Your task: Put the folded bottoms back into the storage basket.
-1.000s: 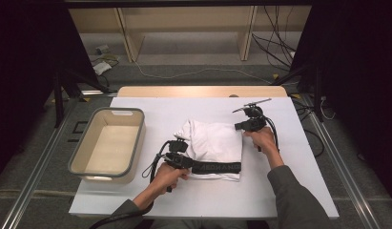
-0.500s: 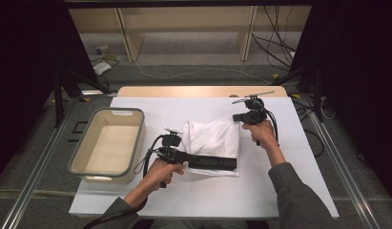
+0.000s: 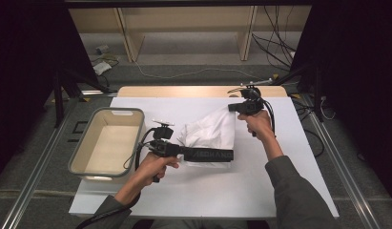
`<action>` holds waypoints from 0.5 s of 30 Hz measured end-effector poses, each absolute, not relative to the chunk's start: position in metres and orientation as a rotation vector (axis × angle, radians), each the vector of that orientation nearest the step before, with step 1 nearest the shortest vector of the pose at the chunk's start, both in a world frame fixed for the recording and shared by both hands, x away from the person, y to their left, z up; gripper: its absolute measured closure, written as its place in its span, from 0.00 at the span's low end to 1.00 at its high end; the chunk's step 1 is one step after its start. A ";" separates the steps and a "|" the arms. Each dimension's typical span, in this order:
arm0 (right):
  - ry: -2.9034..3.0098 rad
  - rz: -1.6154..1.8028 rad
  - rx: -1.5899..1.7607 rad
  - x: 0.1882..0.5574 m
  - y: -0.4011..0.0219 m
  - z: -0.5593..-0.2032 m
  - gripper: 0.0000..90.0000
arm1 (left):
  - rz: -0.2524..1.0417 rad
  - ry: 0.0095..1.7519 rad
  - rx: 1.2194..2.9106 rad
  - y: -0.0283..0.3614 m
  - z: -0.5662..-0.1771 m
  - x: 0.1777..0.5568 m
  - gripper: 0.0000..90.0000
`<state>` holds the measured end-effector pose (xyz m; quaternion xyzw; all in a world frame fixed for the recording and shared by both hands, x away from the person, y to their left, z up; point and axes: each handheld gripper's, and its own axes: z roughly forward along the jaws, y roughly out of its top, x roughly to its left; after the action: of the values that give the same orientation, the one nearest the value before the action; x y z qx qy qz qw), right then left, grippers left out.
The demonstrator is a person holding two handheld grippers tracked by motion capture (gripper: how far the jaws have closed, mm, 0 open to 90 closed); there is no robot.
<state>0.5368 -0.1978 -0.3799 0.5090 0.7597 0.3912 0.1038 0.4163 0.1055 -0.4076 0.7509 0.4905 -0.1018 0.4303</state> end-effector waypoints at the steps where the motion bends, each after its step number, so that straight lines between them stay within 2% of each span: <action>1: 2.238 1.167 1.489 0.538 -0.194 -0.373 0.96 | -0.253 1.220 1.868 0.107 -0.405 0.416 0.89; 15: 2.225 1.292 1.421 0.542 -0.157 -0.328 0.96 | -0.207 1.153 1.802 0.148 -0.360 0.413 0.89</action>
<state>0.5423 -0.1574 -0.3279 0.4810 0.7531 0.4373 0.1009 0.4126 0.1484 -0.3598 0.7373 0.4719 -0.0847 0.4759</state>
